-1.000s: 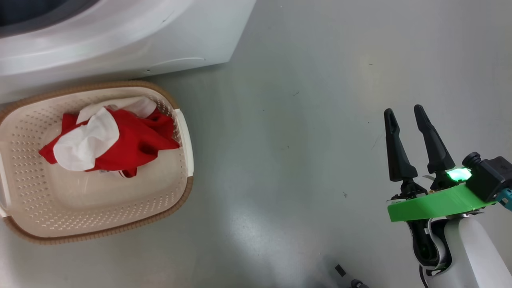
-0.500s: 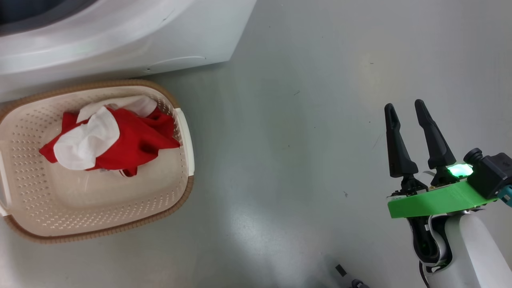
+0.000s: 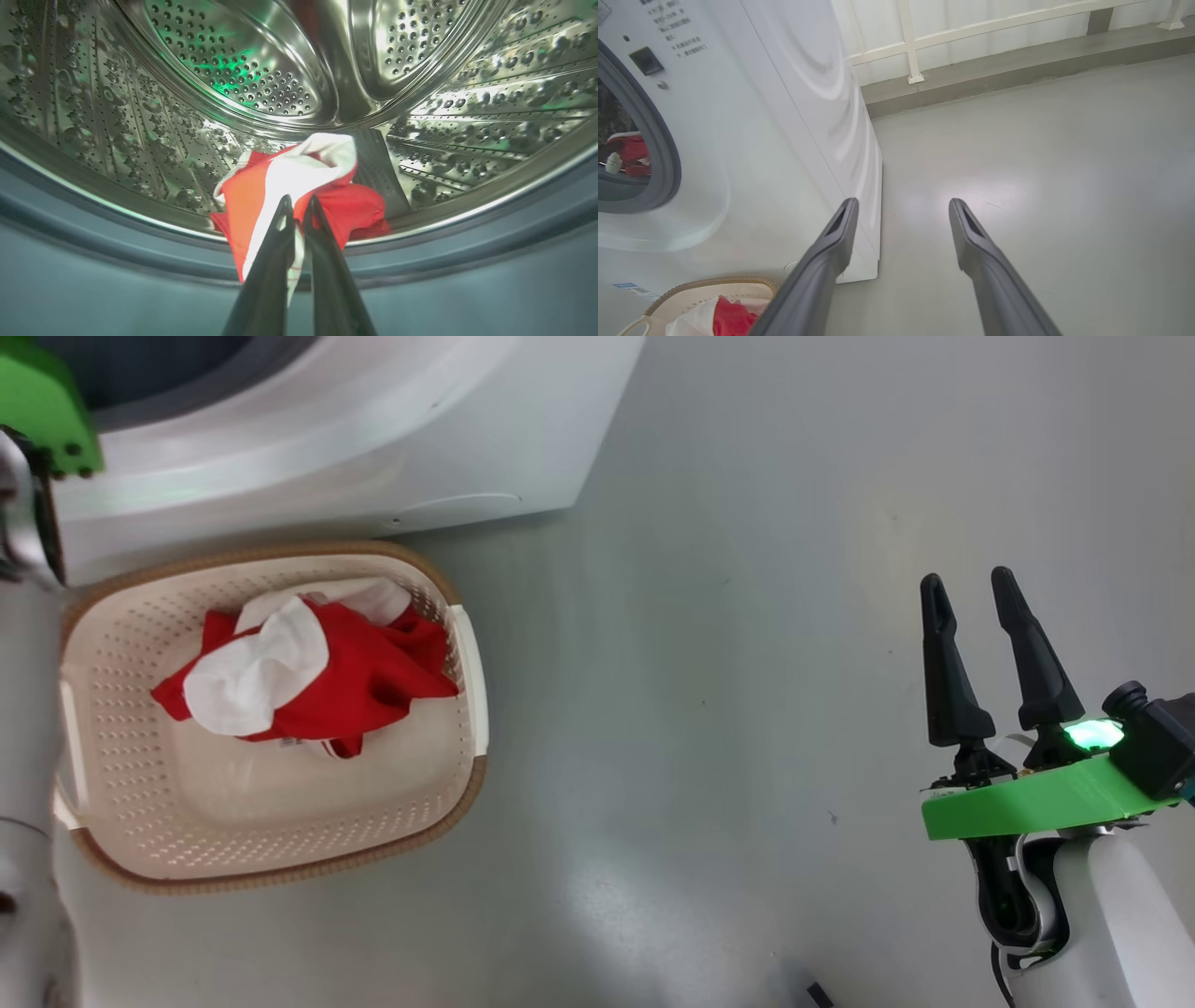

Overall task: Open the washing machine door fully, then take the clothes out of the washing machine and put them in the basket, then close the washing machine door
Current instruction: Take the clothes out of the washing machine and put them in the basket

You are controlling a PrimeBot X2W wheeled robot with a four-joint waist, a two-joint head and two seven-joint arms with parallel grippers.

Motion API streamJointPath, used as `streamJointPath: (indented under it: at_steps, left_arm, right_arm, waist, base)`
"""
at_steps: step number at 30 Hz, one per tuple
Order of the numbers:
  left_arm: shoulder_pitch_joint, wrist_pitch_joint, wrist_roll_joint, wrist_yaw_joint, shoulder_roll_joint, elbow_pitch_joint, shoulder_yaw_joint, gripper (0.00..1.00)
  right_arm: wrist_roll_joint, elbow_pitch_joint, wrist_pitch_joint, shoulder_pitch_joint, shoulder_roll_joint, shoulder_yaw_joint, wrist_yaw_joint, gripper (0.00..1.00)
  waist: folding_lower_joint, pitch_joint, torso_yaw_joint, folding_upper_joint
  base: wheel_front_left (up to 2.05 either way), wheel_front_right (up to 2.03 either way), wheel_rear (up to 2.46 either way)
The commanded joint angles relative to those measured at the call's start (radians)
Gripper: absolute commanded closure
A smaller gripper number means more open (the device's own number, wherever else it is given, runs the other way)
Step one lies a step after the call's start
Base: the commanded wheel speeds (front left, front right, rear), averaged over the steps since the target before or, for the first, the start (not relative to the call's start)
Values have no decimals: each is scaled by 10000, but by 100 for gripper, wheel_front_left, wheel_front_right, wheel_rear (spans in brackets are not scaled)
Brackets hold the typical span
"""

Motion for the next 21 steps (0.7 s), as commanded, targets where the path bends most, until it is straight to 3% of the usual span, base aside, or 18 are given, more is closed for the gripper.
streamJointPath:
  at_steps: [1,10,21]
  left_arm:
    - [422,-140,-243,-126,295,-571,213,100]
    - [2647,-160,-870,-329,-44,-4589,996,100]
    - [4958,-161,-896,-834,-706,-8014,1972,100]
  right_arm:
    - [-153,-200,-63,263,-30,86,65,0]
    - [-366,-204,-63,494,-30,-149,65,0]
    - [-458,-158,-63,723,-30,-233,65,0]
  waist:
    - [0,-290,280,-1]
    - [0,-656,723,-1]
    - [0,-1028,926,-1]
  base:
    - [0,0,0]
    - [0,0,0]
    - [0,0,0]
